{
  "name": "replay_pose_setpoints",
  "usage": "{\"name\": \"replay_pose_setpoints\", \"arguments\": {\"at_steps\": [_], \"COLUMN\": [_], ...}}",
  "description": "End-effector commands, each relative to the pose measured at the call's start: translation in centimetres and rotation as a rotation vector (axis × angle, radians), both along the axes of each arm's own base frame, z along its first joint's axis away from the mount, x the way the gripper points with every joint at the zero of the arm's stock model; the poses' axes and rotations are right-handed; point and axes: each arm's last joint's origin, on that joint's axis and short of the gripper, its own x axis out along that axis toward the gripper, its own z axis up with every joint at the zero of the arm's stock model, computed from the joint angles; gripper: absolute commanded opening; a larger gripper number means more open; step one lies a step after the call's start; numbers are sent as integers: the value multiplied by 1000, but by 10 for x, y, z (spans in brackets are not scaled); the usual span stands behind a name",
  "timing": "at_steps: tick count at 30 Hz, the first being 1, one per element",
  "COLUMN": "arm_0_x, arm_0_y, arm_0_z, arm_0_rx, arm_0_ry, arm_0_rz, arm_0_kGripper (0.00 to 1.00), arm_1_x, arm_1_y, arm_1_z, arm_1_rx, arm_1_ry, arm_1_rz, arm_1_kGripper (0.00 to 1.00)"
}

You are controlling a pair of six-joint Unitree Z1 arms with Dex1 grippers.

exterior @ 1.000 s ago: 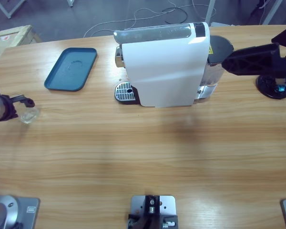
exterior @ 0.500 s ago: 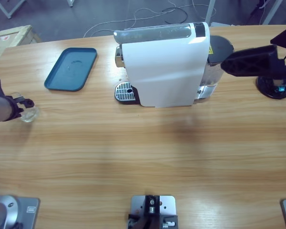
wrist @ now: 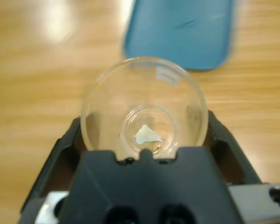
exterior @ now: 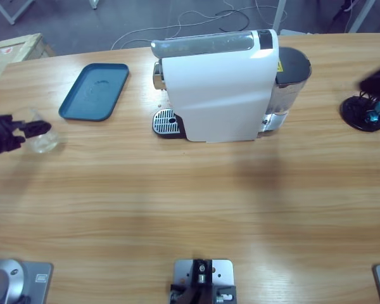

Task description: Pour coffee

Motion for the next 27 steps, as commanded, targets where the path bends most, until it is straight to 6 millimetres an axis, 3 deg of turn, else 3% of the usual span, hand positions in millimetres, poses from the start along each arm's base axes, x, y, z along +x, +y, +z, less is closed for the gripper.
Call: {"name": "replay_pose_setpoints", "arguments": {"at_steps": [1,5,9,11,15,27], "arm_0_x": [6,34,71,84,103,128], "arm_0_y": [-45,-53,-58,-61,-70,-125], "arm_0_z": [23,19,0,-17,-28,-47], "arm_0_rx": [77,14,5,-15,-29,-14], "arm_0_ry": [-34,-40,-37,-9,-20,-17], "arm_0_rz": [-754,-961,-1095,-1136,-1158,-1234], "arm_0_kGripper": [0,0,0,0,0,0], "arm_1_x": [-32,-35,-38,-38,-38,-33], "arm_1_y": [-64,-71,-75,-76,-77,-65], "arm_1_z": [-16,-22,-20,-19,-19,-24], "arm_1_rx": [10,15,25,26,13,-21], "arm_1_ry": [-22,-16,-18,-18,-10,7], "arm_1_rz": [-9,-18,-19,-19,-17,-18], "arm_1_kGripper": [1000,1000,1000,1000,1000,1000]}}
